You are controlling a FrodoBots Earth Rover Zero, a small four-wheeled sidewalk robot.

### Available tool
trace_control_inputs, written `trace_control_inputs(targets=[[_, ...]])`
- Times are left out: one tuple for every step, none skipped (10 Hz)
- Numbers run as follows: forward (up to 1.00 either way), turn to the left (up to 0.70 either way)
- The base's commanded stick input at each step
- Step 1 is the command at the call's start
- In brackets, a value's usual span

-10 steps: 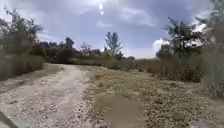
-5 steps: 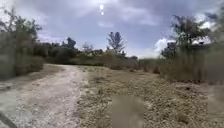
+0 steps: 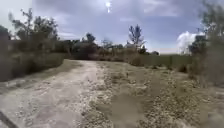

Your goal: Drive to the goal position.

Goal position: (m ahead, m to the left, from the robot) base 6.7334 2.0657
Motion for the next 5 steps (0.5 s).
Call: trace_control_inputs(targets=[[0.85,0.0],[0.85,0.0],[0.85,0.0],[0.85,0.0],[0.85,0.0]])
